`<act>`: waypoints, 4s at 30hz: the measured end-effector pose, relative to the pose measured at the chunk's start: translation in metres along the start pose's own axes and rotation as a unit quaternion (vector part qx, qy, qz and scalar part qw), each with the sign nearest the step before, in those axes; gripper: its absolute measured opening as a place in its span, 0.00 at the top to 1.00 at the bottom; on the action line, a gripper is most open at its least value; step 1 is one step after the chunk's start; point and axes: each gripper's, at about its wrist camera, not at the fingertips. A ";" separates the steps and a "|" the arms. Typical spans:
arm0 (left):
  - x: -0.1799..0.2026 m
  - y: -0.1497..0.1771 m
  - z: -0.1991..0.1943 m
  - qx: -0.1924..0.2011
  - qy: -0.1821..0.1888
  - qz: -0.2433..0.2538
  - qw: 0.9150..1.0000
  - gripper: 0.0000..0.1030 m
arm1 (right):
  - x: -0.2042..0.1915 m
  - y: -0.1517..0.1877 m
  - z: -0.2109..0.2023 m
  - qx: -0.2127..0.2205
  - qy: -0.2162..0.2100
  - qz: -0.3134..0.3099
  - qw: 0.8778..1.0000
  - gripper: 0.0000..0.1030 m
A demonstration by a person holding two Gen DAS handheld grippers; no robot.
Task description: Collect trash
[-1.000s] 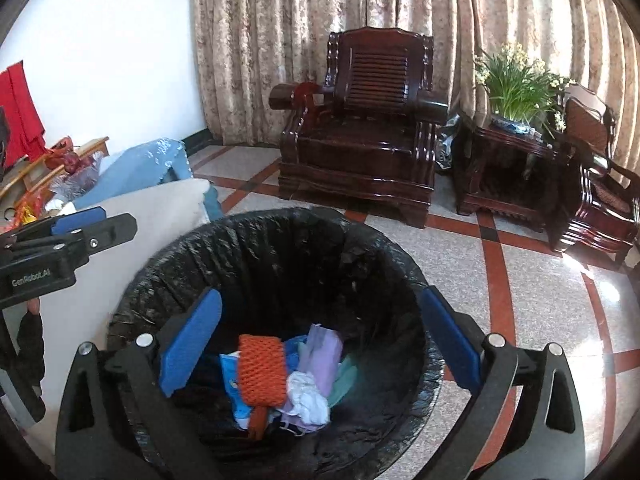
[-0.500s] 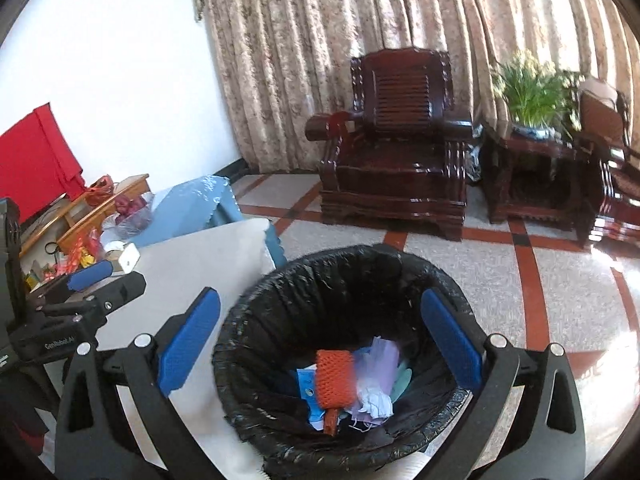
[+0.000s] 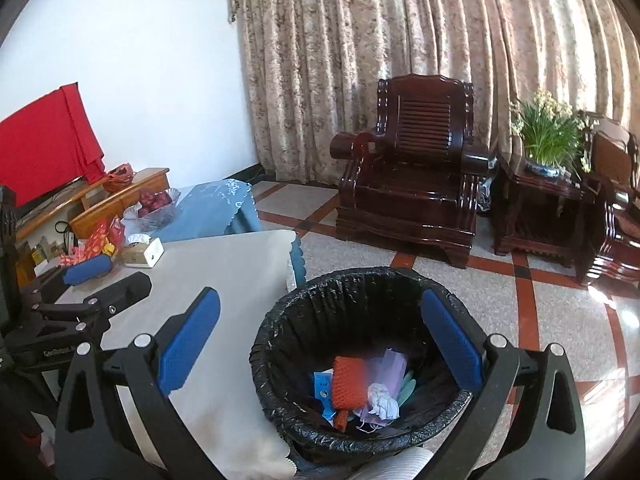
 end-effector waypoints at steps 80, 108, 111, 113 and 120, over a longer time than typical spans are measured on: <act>-0.015 0.002 -0.045 0.026 -0.046 -0.010 0.999 0.06 | -0.042 -0.003 -0.018 0.018 -0.013 -0.032 0.999 0.05; -0.015 0.002 -0.044 0.025 -0.045 -0.010 0.999 0.06 | -0.045 0.000 -0.014 0.015 -0.014 -0.034 0.999 0.05; -0.014 0.003 -0.044 0.026 -0.046 -0.010 0.999 0.06 | -0.045 0.000 -0.013 0.015 -0.014 -0.034 0.999 0.05; -0.014 0.003 -0.044 0.025 -0.046 -0.011 0.999 0.06 | -0.044 0.000 -0.013 0.016 -0.015 -0.034 0.999 0.05; -0.014 0.007 -0.041 0.022 -0.048 -0.011 0.999 0.06 | -0.044 0.001 -0.011 0.014 -0.015 -0.035 0.999 0.05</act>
Point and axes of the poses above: each gripper's, at about its wrist camera, not at the fingertips, and z roughly the way its jaws point, x to its right, y to its underside
